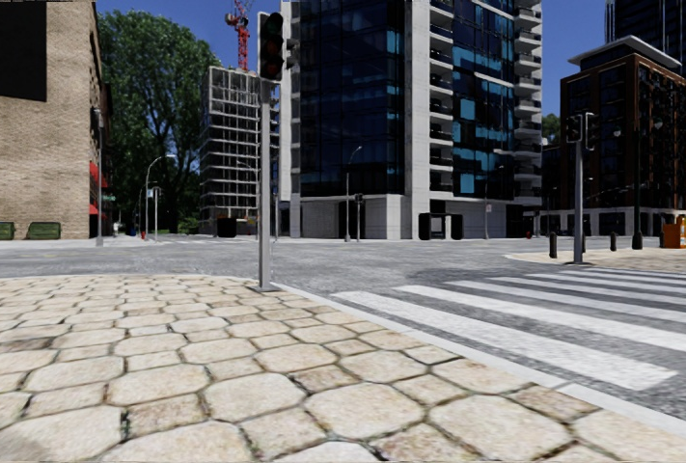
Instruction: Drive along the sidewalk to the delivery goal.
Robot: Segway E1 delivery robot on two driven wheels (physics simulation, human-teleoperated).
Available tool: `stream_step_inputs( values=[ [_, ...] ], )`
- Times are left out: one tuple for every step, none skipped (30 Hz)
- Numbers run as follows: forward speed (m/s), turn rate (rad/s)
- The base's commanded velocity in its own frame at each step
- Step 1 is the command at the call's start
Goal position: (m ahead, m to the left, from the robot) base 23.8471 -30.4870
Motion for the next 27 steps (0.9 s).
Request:
stream_step_inputs(
  values=[
    [2.0, -0.75],
    [2.0, -0.75],
    [2.0, -0.75],
    [2.0, -0.75],
    [2.0, -0.75],
    [2.0, -0.75],
    [2.0, -0.75],
    [2.0, -0.75],
    [2.0, -0.75],
    [2.0, -0.71],
    [2.0, -0.66],
    [2.0, -0.66],
    [2.0, -0.63],
    [2.0, -0.62],
    [2.0, -0.62],
    [2.0, -0.61],
    [2.0, -0.61],
    [2.0, -0.57],
    [2.0, -0.56],
    [2.0, -0.55],
    [2.0, -0.55],
    [2.0, -0.55],
    [2.0, -0.54],
    [2.0, -0.53],
    [2.0, -0.49],
    [2.0, -0.44],
    [1.91, -0.39]
  ],
)
